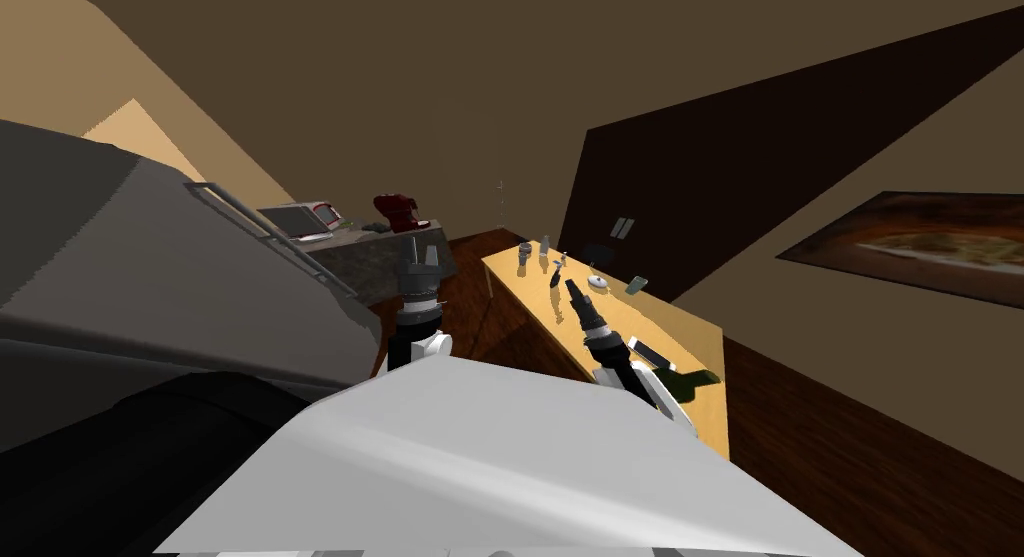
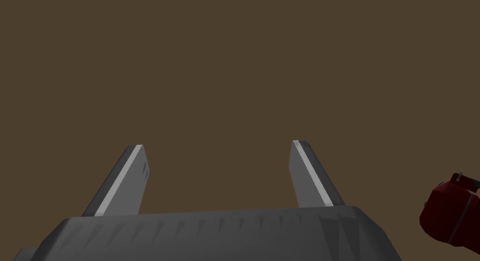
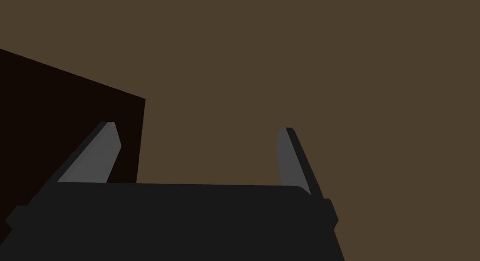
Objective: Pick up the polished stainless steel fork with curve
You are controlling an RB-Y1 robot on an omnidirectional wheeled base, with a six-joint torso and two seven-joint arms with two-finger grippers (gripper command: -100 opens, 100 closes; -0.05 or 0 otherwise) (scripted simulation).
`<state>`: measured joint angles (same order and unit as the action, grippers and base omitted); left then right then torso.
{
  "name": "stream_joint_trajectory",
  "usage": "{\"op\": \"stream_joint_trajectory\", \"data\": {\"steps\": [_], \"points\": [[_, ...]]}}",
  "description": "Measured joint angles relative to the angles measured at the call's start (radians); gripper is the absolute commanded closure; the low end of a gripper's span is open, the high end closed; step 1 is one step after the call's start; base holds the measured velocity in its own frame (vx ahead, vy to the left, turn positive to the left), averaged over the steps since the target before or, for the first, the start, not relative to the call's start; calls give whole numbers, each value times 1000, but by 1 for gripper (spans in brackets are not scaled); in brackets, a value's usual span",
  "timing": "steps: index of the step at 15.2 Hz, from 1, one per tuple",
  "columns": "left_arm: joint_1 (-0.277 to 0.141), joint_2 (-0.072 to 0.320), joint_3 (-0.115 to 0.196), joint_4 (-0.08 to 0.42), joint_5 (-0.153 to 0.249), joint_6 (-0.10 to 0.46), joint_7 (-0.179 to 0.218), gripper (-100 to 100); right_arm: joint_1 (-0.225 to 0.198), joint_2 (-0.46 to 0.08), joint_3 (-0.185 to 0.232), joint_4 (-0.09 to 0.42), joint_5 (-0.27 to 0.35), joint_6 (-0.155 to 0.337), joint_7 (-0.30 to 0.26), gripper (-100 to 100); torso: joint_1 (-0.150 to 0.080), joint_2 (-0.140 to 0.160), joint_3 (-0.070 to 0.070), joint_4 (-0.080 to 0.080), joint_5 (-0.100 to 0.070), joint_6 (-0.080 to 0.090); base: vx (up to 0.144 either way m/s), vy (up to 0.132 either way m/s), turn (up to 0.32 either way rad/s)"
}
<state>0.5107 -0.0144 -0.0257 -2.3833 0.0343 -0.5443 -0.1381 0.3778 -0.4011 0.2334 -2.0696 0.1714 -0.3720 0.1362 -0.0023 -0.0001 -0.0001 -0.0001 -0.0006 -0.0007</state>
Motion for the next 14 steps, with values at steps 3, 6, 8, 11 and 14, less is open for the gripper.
{"op": "stream_joint_trajectory", "data": {"steps": [3,6,8,11,14], "points": [[0,0,0,0,0,0,0,0,-15,-72,45,47,45,-5,9,-100,0,0,0,0,0,0,-5,-25,220],[0,0,0,0,0,0,0,0,-47,-116,101,100,94,3,27,-100,0,0,0,0,0,1,-6,-23,123],[0,0,0,0,0,0,0,0,-48,-163,126,113,120,7,28,-100,0,0,0,0,0,0,-6,-19,129],[0,0,0,0,0,0,0,0,-75,-208,165,170,157,0,36,-100,0,0,0,0,0,0,-6,-21,206],[0,0,0,0,0,0,0,0,-103,-268,225,233,214,-3,52,-100,-1,-1,0,0,0,0,-6,-34,211]]}}
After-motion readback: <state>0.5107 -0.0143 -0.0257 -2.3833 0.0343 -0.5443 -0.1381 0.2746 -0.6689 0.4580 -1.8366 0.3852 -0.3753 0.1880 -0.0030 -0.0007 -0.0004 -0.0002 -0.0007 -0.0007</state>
